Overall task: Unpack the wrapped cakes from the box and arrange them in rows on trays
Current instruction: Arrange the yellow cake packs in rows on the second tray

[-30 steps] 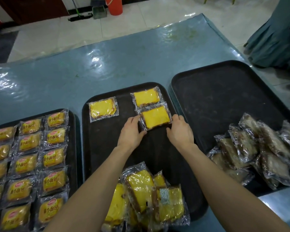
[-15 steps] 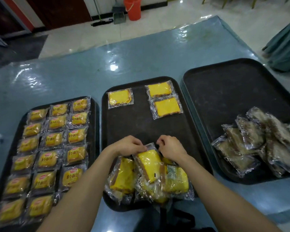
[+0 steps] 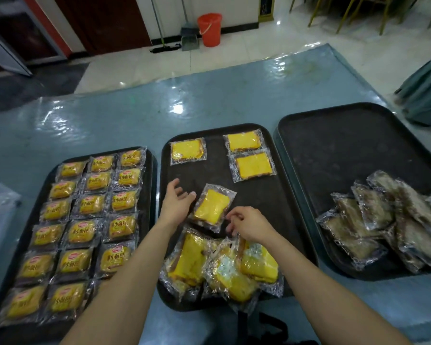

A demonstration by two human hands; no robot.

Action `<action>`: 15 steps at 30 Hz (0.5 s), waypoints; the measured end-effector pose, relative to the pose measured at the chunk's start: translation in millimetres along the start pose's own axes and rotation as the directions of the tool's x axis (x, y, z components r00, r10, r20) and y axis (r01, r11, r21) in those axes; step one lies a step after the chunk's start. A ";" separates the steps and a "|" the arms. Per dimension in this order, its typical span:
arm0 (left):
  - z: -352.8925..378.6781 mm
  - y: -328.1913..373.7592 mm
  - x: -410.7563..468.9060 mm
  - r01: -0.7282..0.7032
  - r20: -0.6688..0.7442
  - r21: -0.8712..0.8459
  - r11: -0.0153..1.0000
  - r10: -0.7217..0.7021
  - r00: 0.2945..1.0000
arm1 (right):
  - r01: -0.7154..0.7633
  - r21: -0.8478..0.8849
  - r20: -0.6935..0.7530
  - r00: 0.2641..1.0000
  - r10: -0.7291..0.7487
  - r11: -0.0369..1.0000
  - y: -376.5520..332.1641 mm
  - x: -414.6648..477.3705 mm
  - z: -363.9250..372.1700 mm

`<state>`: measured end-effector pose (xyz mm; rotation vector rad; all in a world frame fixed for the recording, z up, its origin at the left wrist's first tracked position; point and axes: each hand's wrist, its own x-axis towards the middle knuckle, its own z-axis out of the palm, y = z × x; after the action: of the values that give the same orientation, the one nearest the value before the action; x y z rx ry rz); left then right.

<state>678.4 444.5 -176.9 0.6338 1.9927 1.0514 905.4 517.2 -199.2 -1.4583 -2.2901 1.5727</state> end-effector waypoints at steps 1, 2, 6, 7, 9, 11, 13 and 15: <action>1.5 -4.1 1.2 -0.031 -0.006 0.161 0.986 0.032 0.999 | 0.013 -0.013 0.051 0.999 -0.012 1.000 -0.7 -1.8 2.0; 3.0 -8.3 0.6 -0.050 0.008 0.345 0.937 0.050 0.999 | 0.022 -0.037 0.078 0.997 -0.019 0.999 -0.6 -2.1 4.0; 14.9 -22.5 -8.7 -0.067 0.080 0.727 0.683 0.012 0.997 | 0.003 -0.175 -0.144 0.989 -0.029 0.985 2.4 7.6 8.4; 21.3 -24.7 -11.4 -0.081 0.089 0.770 0.633 0.019 0.996 | -0.015 -0.256 -0.209 0.977 -0.041 0.967 1.8 9.9 8.3; 33.0 -29.9 -14.4 -0.117 0.101 0.836 0.536 0.060 0.993 | -0.021 -0.380 -0.254 0.964 -0.082 0.925 -0.3 15.3 7.5; 37.0 -35.2 -12.8 -0.158 0.115 0.869 0.470 0.120 0.986 | 0.006 -0.452 -0.239 0.963 -0.128 0.892 -2.4 23.5 5.9; 29.1 -38.7 -6.4 -0.205 0.129 0.858 0.471 0.188 0.974 | 0.038 -0.483 -0.197 0.969 -0.151 0.875 -3.9 34.1 5.0; 13.3 -41.5 1.7 -0.240 0.131 0.839 0.489 0.246 0.960 | 0.051 -0.499 -0.166 0.974 -0.154 0.865 -7.0 43.6 6.4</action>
<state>685.5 429.7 -217.3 1.4718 2.4167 0.0913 872.9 541.7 -217.4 -1.4551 -2.7073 0.7902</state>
